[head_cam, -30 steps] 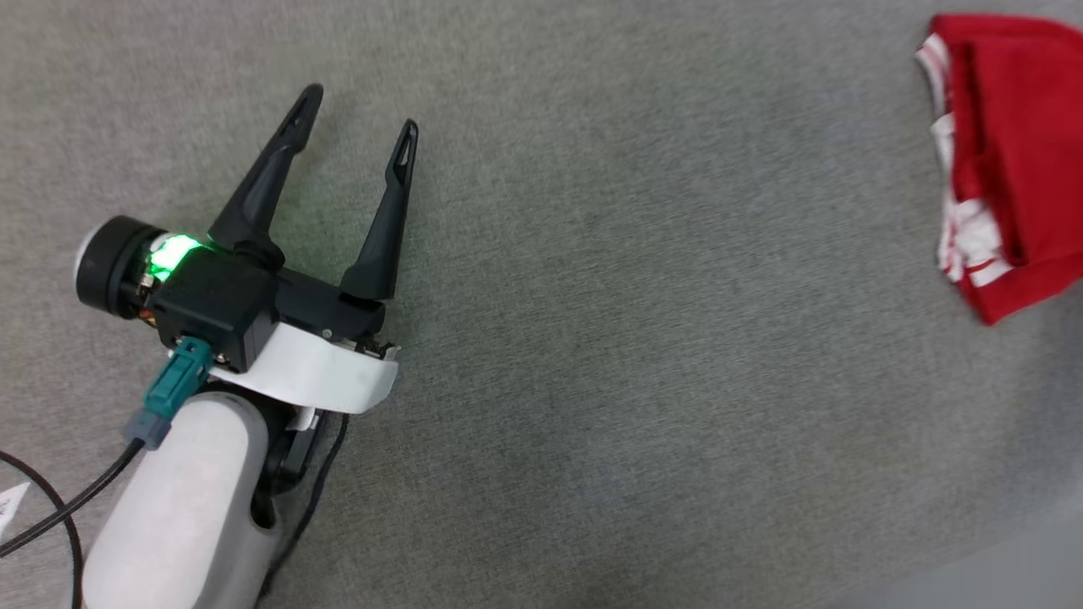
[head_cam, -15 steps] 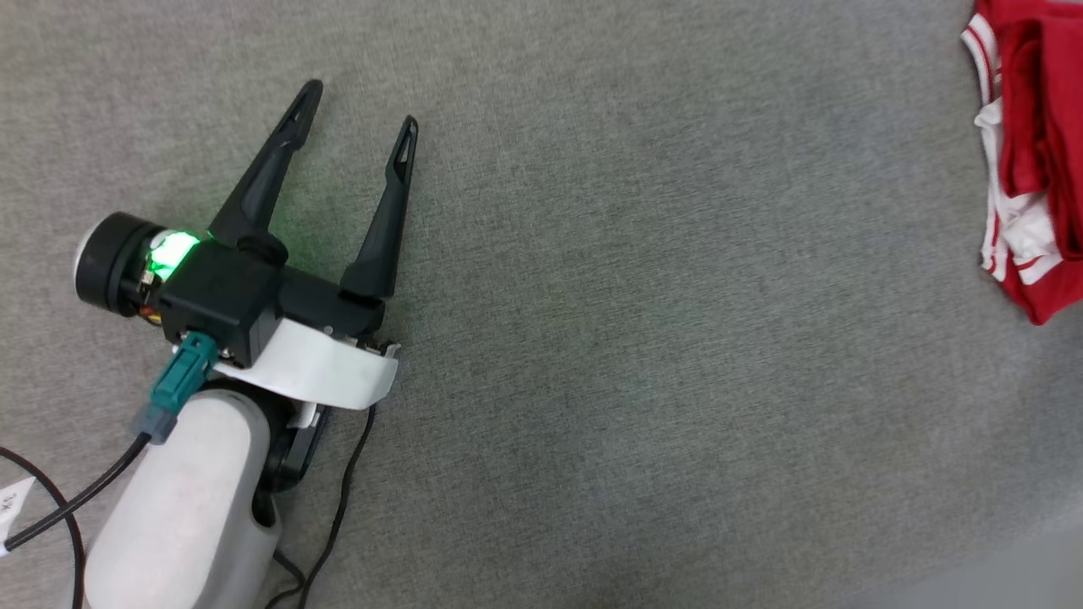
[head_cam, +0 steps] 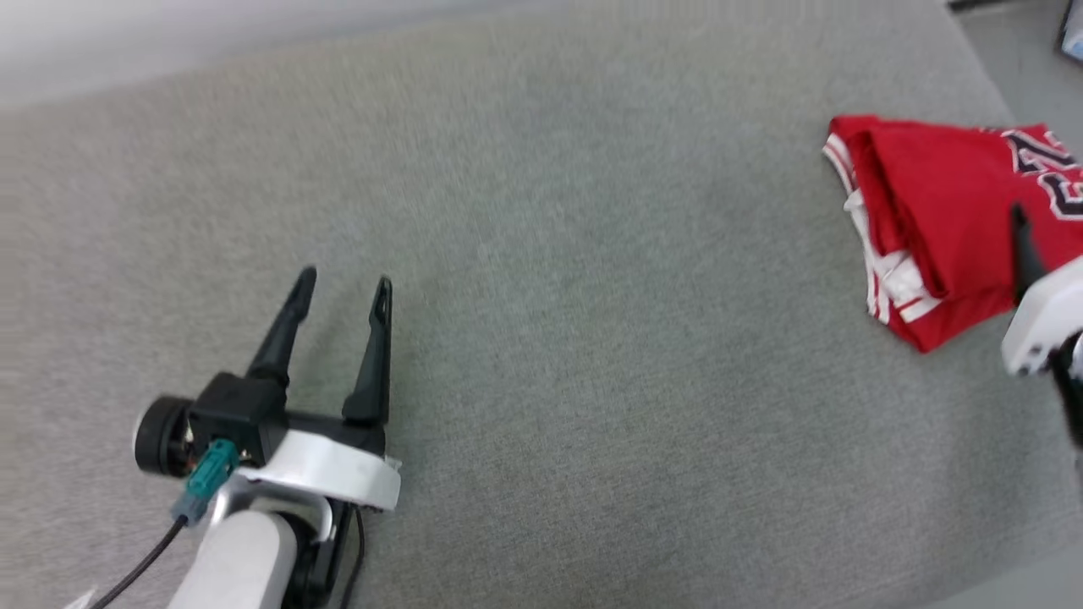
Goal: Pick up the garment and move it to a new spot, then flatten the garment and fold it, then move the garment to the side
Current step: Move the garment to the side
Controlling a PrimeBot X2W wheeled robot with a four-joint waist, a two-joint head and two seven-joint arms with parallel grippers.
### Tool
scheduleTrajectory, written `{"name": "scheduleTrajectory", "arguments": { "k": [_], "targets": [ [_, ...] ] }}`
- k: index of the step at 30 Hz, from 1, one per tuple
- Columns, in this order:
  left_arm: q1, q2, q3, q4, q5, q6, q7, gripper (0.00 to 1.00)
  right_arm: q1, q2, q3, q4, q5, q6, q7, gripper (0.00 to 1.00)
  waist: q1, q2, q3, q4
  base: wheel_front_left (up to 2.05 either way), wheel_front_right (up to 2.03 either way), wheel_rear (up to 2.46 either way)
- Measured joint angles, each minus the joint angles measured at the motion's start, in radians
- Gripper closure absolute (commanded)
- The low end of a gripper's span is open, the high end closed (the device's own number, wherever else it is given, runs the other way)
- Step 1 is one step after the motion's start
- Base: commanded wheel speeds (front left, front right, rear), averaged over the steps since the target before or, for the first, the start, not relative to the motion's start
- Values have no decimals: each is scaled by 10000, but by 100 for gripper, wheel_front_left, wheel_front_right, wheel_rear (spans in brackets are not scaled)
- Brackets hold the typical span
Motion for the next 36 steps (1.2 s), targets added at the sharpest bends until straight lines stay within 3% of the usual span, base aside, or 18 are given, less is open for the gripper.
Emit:
{"name": "scheduleTrajectory", "arguments": {
  "k": [12, 24, 36],
  "targets": [
    [1527, -320, 316, 594, -554, 445, -234, 0, 3491, 792, 1195, -2623, 1620, -2, 221, 0, -3, 0, -2167, 878, 0, 0, 0],
    [2208, -272, 673, 1185, -711, 658, -362, 0, 5518, 2155, 1580, -5651, 1469, -2, 408, 0, -2, 0, -3322, 2262, 0, 0, 0],
    [2849, -153, 673, 1517, -606, 736, -435, 0, 7157, 2562, 1482, -7754, 1104, -2, 721, 0, -1, 0, -3960, 2441, 0, 0, 0]
  ]
}}
